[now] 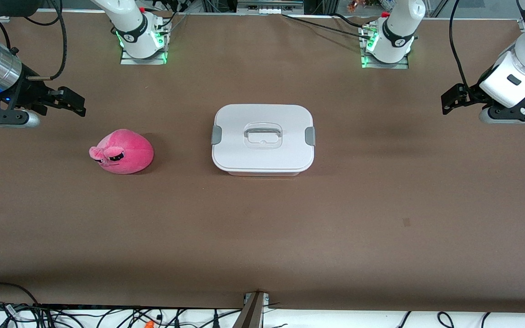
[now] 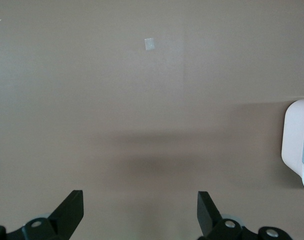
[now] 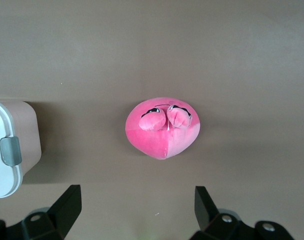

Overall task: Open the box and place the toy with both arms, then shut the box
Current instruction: 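Reach the left gripper to the clear handle on the white lid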

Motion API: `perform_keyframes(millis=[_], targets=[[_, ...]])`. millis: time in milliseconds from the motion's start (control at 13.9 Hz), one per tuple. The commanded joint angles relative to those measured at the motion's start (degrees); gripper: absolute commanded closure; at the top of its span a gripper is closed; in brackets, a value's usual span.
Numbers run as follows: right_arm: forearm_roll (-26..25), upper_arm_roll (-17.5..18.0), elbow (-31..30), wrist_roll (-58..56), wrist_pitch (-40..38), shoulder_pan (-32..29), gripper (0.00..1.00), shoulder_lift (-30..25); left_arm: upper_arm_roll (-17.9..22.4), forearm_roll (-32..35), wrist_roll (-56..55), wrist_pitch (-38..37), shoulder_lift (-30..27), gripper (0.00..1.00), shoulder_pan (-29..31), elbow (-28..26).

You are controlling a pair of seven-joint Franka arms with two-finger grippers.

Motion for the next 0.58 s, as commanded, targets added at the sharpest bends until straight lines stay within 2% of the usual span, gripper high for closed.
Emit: perform_keyframes(millis=[0, 503], targets=[[0.03, 0.18, 1.44, 0.55, -0.53, -0.07, 0.00, 0.50, -0.11, -1.06, 0.12, -1.08, 0.08, 0.00, 0.33, 0.89], [0.03, 0.18, 1.53, 0.55, -0.27, -0.07, 0.00, 0.50, -0.20, -1.06, 0.03, -1.70, 0.08, 0.00, 0.24, 0.98]])
